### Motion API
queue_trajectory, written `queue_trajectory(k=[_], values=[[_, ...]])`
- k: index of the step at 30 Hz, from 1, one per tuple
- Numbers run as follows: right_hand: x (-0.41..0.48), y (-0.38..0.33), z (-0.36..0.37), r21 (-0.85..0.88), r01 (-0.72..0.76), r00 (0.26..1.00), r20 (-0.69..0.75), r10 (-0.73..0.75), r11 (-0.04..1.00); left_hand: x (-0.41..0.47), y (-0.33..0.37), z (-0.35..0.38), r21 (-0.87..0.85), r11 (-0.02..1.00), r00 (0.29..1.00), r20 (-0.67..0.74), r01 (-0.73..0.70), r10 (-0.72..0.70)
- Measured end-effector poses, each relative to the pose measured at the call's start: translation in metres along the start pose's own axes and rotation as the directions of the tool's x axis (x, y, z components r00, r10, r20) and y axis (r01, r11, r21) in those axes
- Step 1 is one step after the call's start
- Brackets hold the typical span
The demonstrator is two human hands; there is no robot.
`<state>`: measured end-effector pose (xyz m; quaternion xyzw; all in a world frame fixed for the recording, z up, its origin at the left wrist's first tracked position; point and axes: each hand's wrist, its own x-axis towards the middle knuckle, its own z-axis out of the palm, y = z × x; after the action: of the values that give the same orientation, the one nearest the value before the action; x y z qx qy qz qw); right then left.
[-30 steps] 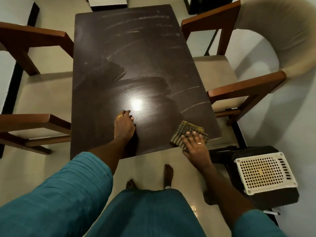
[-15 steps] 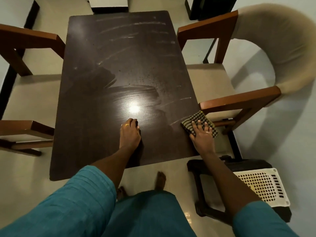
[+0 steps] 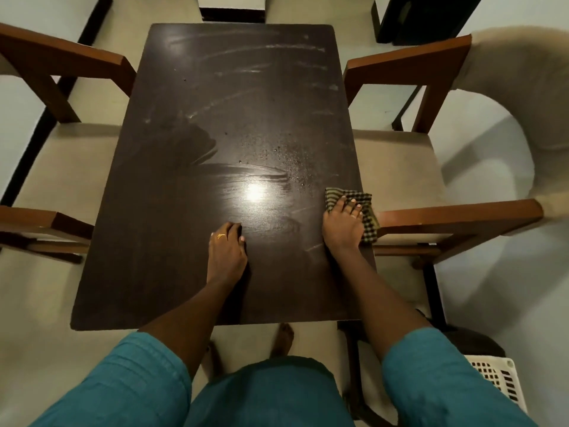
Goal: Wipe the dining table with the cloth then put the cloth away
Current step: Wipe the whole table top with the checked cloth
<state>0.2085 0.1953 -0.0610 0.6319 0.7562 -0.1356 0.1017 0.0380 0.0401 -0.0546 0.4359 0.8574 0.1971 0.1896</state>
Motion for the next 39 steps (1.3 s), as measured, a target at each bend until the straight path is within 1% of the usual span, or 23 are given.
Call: queue_trajectory(k=[2, 4, 8, 12, 15, 20, 23, 25, 27, 30, 35, 39], values=[[0.023, -0.007, -0.01, 0.067, -0.037, 0.999, -0.013, 0.038, 0.997, 0.002, -0.001, -0.001, 0.008, 1.0, 1.0, 0.004, -0.004, 0.004], [0.048, -0.01, -0.021, 0.105, -0.041, 0.999, -0.026, 0.044, 0.994, 0.004, -0.004, -0.001, 0.02, 1.0, 1.0, 0.005, -0.017, 0.017], [0.086, -0.004, -0.04, 0.086, -0.001, 1.0, -0.026, 0.004, 0.996, 0.008, -0.013, -0.004, 0.054, 0.998, 0.999, -0.005, -0.043, 0.043], [0.086, 0.003, -0.039, 0.11, 0.005, 1.0, 0.013, -0.007, 0.994, 0.011, -0.022, -0.007, 0.062, 0.997, 0.999, -0.014, -0.033, 0.034], [0.069, 0.008, -0.029, 0.019, 0.056, 0.998, -0.013, -0.056, 0.998, 0.011, -0.028, -0.007, 0.076, 0.997, 0.999, 0.013, -0.035, 0.034], [0.024, 0.024, -0.011, -0.075, 0.116, 0.992, -0.036, -0.119, 0.99, 0.01, -0.032, -0.008, 0.087, 0.995, 0.998, 0.043, -0.05, 0.047], [0.004, 0.023, -0.008, -0.099, 0.17, 0.985, -0.009, -0.172, 0.98, 0.01, -0.033, -0.011, 0.117, 0.991, 0.996, 0.062, -0.064, 0.057], [-0.012, 0.021, -0.006, -0.1, 0.179, 0.984, 0.006, -0.179, 0.979, 0.009, -0.034, -0.013, 0.146, 0.985, 0.994, 0.083, -0.087, 0.075], [-0.031, 0.018, 0.001, -0.095, 0.171, 0.985, 0.015, -0.171, 0.981, 0.009, -0.035, -0.015, 0.176, 0.979, 0.991, 0.106, -0.102, 0.084], [-0.065, 0.014, 0.016, -0.061, 0.112, 0.994, 0.013, -0.112, 0.992, 0.008, -0.037, -0.016, 0.21, 0.969, 0.984, 0.147, -0.126, 0.097], [-0.118, 0.008, 0.033, -0.05, 0.017, 0.999, 0.042, -0.015, 0.999, 0.009, -0.039, -0.021, 0.21, 0.966, 0.975, 0.197, -0.149, 0.107], [-0.133, 0.009, 0.031, 0.005, -0.017, 0.999, 0.038, 0.017, 1.0, 0.01, -0.042, -0.024, 0.252, 0.948, 0.96, 0.247, -0.193, 0.13]])
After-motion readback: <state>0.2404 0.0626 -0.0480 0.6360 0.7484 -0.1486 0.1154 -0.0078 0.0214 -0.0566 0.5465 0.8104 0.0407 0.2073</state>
